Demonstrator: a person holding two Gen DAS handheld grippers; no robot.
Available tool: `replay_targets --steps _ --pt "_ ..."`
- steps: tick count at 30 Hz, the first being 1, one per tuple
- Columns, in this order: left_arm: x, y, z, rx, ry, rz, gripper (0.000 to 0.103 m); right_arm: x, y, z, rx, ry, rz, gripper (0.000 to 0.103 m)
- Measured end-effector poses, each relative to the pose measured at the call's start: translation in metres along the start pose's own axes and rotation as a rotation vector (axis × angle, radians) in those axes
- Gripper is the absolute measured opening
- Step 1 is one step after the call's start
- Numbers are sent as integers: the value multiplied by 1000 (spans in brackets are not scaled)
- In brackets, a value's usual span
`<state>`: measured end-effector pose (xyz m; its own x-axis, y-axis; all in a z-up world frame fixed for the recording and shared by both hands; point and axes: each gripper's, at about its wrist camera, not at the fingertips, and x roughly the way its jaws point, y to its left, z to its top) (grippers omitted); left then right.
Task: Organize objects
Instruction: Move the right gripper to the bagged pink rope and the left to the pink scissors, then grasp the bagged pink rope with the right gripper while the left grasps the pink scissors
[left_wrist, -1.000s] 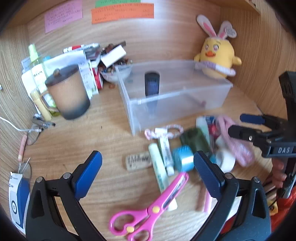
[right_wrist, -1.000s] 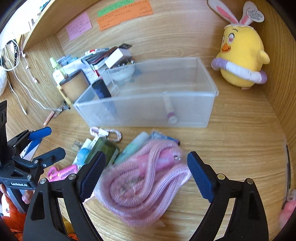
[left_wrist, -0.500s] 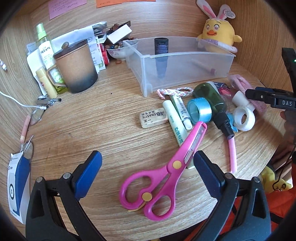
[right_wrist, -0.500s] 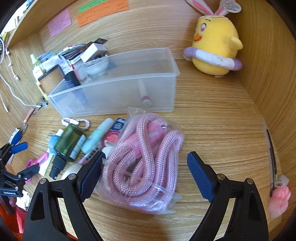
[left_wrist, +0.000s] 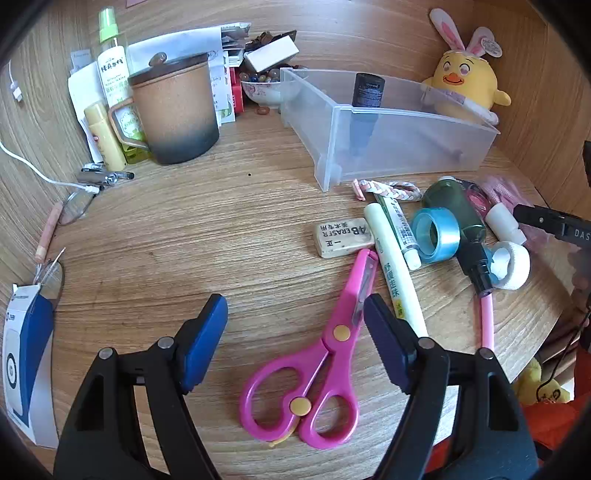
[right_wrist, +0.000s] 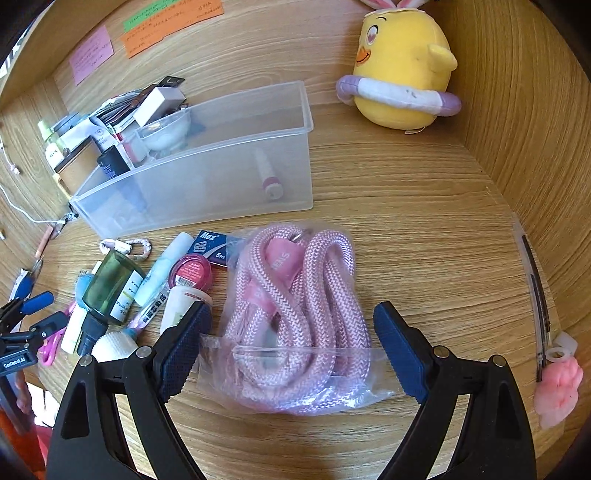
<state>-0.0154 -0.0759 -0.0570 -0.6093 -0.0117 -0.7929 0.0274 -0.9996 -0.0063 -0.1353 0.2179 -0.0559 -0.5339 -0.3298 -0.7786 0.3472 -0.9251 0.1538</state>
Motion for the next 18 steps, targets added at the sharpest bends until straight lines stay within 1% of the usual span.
replay_targets --steps 2,5,7,8,10,11,12,13,14,15,18 --pt "-4 -4 -3 40 -4 24 77 0 2 1 -7 -4 -6 88" --pt "-5 -11 -9 92 15 27 76 5 4 3 -13 0 -41 88" --pt "-5 -15 -13 119 20 29 66 11 2 4 0 18 -42 88" --pt "-5 -15 -14 122 19 23 62 13 0 4 5 23 -40 89" --pt "-5 -13 -11 112 28 -13 41 14 2 4 -4 20 -59 89" --pt "-4 -11 -10 100 33 -40 36 15 3 4 -14 22 -66 89" --pt "-3 -10 -9 94 36 -47 32 15 4 4 -21 21 -71 90" --pt "-2 -9 -8 87 35 -47 29 16 5 3 -30 17 -82 90" --pt "-2 -9 -7 83 33 -42 22 16 6 2 -41 14 -94 89" --pt "-2 -9 -6 79 32 -37 20 17 7 2 -50 12 -104 89" --pt "-2 -5 -6 54 33 -43 20 16 6 -1 -57 -7 -120 87"
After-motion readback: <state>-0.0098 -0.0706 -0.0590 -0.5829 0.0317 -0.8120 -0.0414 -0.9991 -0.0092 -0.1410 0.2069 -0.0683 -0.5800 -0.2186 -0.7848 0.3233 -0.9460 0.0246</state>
